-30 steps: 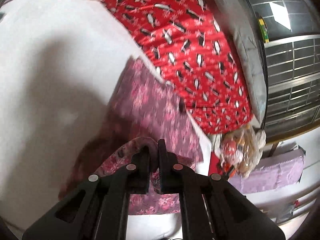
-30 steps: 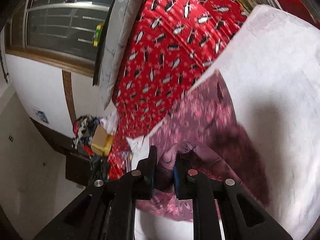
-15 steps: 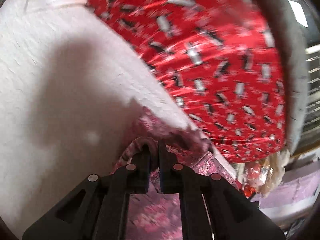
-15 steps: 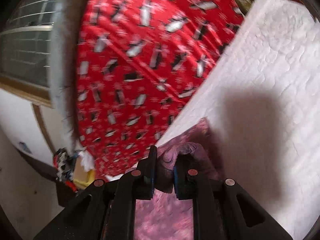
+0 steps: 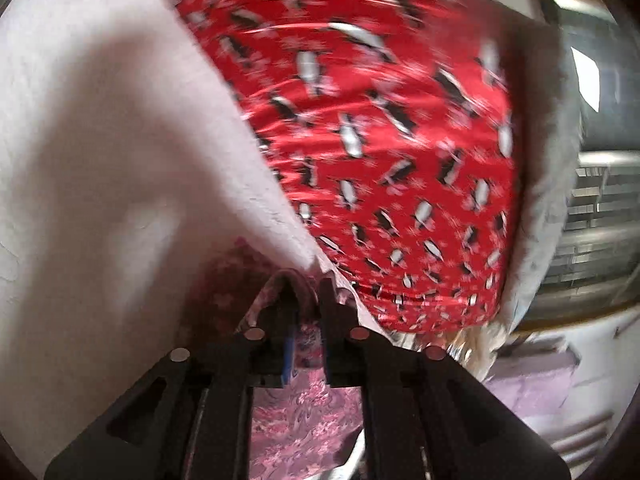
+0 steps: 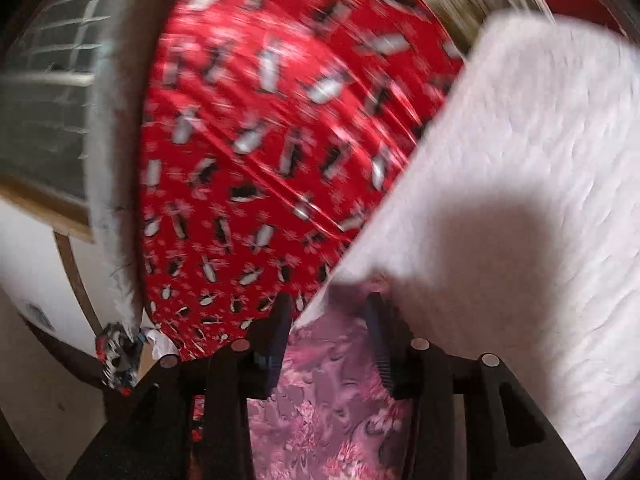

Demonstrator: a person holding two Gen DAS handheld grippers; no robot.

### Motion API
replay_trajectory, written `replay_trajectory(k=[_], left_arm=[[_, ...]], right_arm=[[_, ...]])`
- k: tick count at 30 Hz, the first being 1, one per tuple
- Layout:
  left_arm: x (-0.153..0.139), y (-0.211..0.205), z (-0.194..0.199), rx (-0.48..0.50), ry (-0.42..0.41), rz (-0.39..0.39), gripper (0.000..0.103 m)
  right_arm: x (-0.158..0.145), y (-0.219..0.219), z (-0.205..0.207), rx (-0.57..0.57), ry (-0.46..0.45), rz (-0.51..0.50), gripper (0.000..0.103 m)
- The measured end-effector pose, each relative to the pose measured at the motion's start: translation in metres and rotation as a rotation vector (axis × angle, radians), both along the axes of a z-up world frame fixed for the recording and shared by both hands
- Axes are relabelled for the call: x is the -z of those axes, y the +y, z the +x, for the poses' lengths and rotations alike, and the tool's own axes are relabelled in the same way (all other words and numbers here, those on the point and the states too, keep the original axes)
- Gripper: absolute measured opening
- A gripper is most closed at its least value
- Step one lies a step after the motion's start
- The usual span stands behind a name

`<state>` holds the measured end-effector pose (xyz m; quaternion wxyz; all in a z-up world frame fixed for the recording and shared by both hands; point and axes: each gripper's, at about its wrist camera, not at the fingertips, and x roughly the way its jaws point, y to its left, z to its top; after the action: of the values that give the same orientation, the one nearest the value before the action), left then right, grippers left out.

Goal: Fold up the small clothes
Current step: 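Grasp the folded edge with the left gripper while the right gripper grasps the edge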

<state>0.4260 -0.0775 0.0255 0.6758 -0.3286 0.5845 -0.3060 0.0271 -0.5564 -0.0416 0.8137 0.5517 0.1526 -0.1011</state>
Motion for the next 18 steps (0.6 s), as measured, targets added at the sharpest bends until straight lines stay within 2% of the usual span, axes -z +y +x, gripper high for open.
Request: replay_trajectory(k=[1, 2, 3, 4, 5, 6, 7, 8, 9, 12, 15, 18], left_arm=[[-0.005, -0.004, -0.001, 0.004, -0.025, 0.021, 0.016], [-0.01, -0.006, -0.002, -0.004, -0.061, 0.048, 0.027], [-0.014, -0.007, -0.001, -0.04, -0.105, 0.113, 0.049], [-0.012, -0.004, 0.001, -0.082, -0.1, 0.179, 0.059], [-0.006, -0.003, 0.004, -0.117, -0.064, 0.229, 0.062], [0.0, -0.002, 0.006, -0.113, -0.016, 0.208, 0.061], [0.002, -0.003, 0.002, -0.092, 0.008, 0.13, 0.061], [-0.002, -0.007, -0.006, -0.067, -0.018, 0.094, 0.061], [-0.009, -0.017, -0.015, -0.022, -0.078, 0.111, 0.062], [-0.017, -0.06, -0.047, 0.133, -0.217, 0.21, 0.064], [0.008, -0.108, -0.074, 0.266, -0.239, 0.335, 0.064], [0.041, -0.132, -0.086, 0.276, -0.316, 0.536, 0.06]], right_arm=[[-0.007, 0.005, -0.001, -0.007, 0.001, -0.035, 0.041], [-0.014, 0.013, 0.001, -0.025, 0.003, -0.078, 0.041], [-0.02, 0.022, 0.006, -0.052, 0.011, -0.115, 0.041], [-0.023, 0.029, 0.012, -0.075, 0.023, -0.134, 0.041], [-0.025, 0.04, 0.021, -0.114, 0.043, -0.156, 0.041], [-0.025, 0.049, 0.029, -0.147, 0.057, -0.169, 0.041], [-0.025, 0.06, 0.036, -0.18, 0.068, -0.184, 0.041], [-0.026, 0.068, 0.042, -0.205, 0.073, -0.199, 0.041], [-0.027, 0.078, 0.05, -0.231, 0.075, -0.223, 0.041], [-0.029, 0.106, 0.077, -0.288, 0.071, -0.281, 0.041], [-0.021, 0.136, 0.111, -0.344, 0.078, -0.289, 0.041], [-0.006, 0.161, 0.142, -0.381, 0.135, -0.328, 0.036]])
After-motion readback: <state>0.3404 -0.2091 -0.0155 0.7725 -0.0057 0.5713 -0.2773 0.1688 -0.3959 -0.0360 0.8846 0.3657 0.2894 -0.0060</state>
